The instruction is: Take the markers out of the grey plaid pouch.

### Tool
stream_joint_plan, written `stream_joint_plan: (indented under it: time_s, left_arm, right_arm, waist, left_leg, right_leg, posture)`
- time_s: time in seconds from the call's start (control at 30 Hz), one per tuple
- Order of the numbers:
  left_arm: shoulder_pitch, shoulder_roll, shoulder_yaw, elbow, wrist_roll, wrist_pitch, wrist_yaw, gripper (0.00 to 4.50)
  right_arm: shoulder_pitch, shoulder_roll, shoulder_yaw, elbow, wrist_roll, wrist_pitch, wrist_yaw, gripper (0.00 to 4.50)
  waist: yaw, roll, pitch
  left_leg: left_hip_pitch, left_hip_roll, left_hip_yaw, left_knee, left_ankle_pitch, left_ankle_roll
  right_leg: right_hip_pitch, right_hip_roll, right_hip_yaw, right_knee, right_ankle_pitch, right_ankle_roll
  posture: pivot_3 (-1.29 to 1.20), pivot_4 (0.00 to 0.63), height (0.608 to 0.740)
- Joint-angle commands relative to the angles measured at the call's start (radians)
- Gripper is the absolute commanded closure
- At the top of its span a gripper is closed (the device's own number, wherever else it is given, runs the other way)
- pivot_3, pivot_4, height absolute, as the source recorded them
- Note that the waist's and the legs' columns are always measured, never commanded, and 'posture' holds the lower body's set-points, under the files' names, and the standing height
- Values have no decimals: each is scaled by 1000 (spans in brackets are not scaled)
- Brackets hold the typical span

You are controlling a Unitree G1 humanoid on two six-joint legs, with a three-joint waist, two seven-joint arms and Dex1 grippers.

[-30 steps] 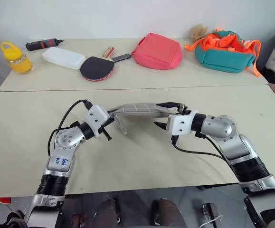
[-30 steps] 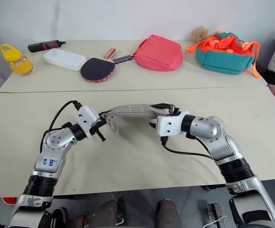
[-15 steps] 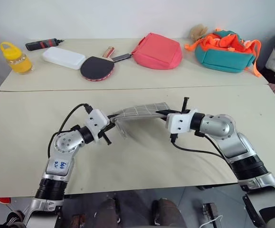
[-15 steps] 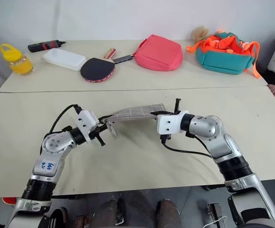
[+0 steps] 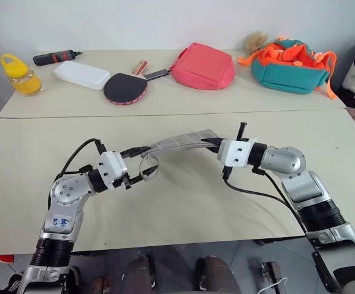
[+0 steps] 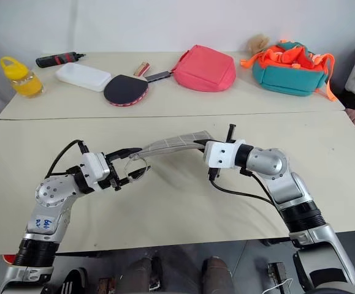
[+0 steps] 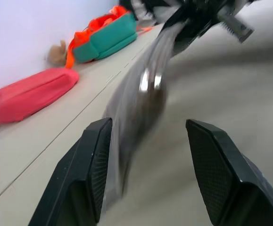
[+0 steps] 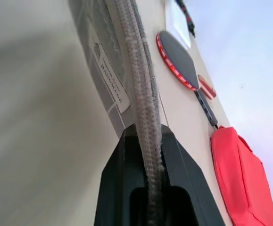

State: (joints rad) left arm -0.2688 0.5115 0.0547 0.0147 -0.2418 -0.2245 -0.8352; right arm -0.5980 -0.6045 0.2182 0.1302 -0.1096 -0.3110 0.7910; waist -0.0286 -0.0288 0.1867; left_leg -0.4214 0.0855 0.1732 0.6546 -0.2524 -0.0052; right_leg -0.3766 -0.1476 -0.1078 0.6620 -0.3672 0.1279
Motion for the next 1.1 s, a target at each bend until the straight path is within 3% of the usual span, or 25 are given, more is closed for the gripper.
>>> stream_joint_plan:
  time_s: [0.03, 0.3, 0.57, 0.77, 0.9, 1.07, 1.1]
  left_arm:
    - [-21, -4, 11, 10, 12, -41, 21, 1839]
    - [-28, -25, -18, 19, 9, -62, 12, 1839]
    - [-19, -21, -24, 27, 22, -76, 12, 4427]
    - [-40, -23, -24, 56, 78, -114, 55, 4468]
    - [-48, -16, -38, 79, 153, -185, 90, 4500]
    - [-66, -37, -40, 115, 255, -232, 199, 4500]
    - [-66, -42, -43, 115, 267, -233, 216, 4500]
  right_arm:
    - [-2, -5, -38, -13, 41, -21, 7, 4500]
    - [2, -7, -32, -1, 37, -35, 6, 4500]
    - [2, -8, -34, 16, 41, -55, 9, 4500]
    - [-1, 1, -35, 36, 75, -41, 33, 4500]
    - [-61, 7, -54, 113, 46, -87, -16, 3417]
    - [-111, 0, -38, 203, 48, -114, 6, 1753]
    - [-108, 0, -42, 197, 65, -107, 21, 1753]
  waist:
    - [1, 0, 0]
    - [0, 0, 0]
    - [0, 0, 0]
    - [0, 0, 0]
    - [0, 0, 0]
    - [-1, 0, 0]
    - [-1, 0, 0]
  left_leg:
    - [0, 0, 0, 0, 0, 0]
    - [0, 0, 0, 0, 0, 0]
    - [0, 0, 0, -1, 0, 0]
    - [0, 0, 0, 0, 0, 0]
    - [0, 0, 0, 0, 0, 0]
    - [0, 0, 1, 0, 0, 0]
    - [0, 0, 1, -1, 0, 0]
  right_leg:
    - [0, 0, 0, 0, 0, 0]
    - [0, 0, 0, 0, 0, 0]
    - [0, 0, 0, 0, 0, 0]
    - [0, 0, 0, 0, 0, 0]
    - [0, 0, 0, 0, 0, 0]
    - [0, 0, 0, 0, 0, 0]
    - [0, 0, 0, 0, 0, 0]
  posture:
    - [0, 150, 740]
    - [0, 150, 740]
    - [0, 150, 740]
    - [0, 150, 740]
    - [0, 150, 740]
    - [0, 150, 740]
    - [0, 150, 740]
